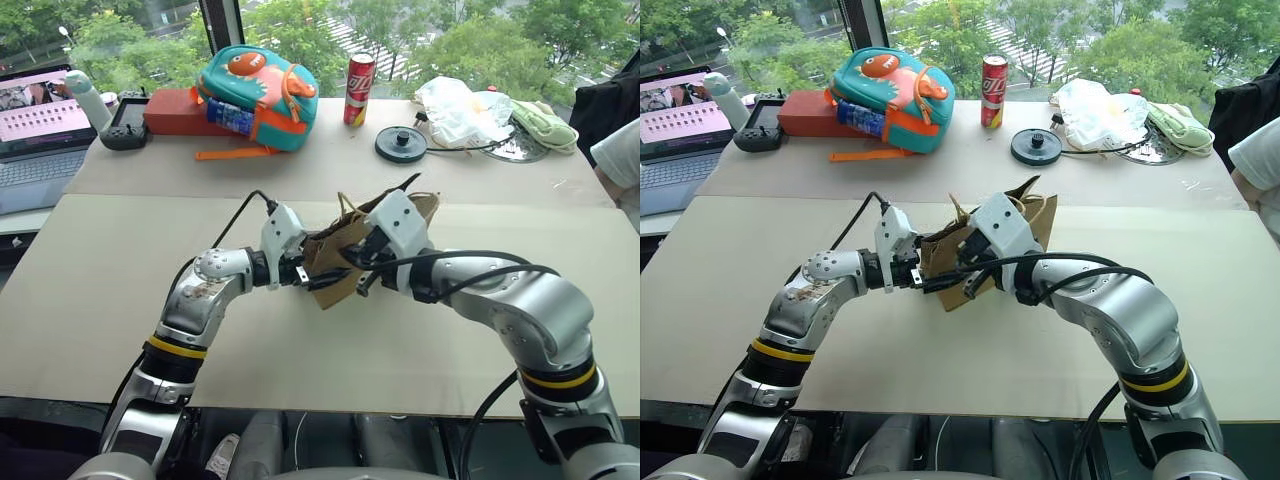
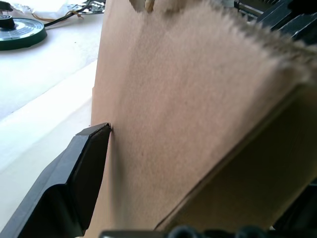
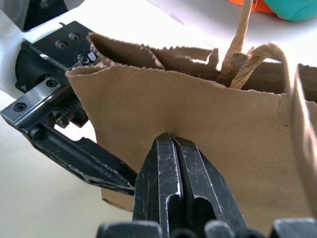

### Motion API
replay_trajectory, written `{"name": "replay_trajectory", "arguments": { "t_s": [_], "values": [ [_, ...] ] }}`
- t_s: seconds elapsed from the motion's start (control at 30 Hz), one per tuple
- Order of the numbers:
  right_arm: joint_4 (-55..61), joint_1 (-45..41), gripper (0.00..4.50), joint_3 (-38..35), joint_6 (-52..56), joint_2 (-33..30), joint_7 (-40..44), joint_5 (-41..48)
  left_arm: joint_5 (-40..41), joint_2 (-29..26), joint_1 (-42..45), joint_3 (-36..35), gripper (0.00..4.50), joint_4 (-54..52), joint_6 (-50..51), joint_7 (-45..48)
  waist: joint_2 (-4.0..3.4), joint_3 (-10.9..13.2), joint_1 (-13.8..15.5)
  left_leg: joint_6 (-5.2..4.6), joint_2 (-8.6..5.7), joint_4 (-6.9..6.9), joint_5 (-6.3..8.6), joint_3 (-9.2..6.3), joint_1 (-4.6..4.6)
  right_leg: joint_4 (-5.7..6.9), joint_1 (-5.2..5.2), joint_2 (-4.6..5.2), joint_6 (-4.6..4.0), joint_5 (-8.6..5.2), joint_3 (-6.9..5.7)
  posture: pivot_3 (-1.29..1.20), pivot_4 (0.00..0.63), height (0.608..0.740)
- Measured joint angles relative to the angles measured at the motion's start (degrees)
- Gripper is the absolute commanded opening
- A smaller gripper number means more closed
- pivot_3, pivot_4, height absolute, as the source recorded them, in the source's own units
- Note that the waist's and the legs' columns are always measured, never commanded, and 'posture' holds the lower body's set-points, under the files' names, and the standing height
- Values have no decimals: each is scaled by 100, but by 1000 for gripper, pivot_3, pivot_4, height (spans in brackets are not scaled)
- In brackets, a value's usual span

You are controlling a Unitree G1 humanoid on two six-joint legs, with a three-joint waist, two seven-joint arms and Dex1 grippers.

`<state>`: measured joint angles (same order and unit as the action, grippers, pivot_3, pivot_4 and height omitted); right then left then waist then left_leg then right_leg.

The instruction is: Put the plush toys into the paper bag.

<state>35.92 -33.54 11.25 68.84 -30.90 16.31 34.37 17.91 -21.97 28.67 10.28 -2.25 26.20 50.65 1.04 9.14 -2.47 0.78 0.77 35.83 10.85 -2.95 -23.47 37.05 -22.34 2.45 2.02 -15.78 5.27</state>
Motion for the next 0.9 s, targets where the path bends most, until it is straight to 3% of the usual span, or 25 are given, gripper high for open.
{"name": "replay_trajectory", "arguments": {
  "t_s": [0.3,0.7,0.9],
  "values": [
    [-4,-119,0,-2,4,42,45,-16,-74,-18,-12,1,69,56,-32,1,0,0,1,0,0,0,0,-1,1,0,1,0,0,0,-2,0,150,739],
    [118,-113,0,-61,103,-16,137,-6,-241,227,228,-5,69,531,-228,-242,0,0,11,0,-2,3,0,-3,0,-1,4,1,0,0,-3,0,150,739],
    [1057,415,0,-1020,-315,-506,1178,819,-201,245,346,-83,69,696,-225,-214,1,0,19,-2,-2,0,1,-8,-7,-7,4,1,1,-1,-9,0,150,739]
  ]
}}
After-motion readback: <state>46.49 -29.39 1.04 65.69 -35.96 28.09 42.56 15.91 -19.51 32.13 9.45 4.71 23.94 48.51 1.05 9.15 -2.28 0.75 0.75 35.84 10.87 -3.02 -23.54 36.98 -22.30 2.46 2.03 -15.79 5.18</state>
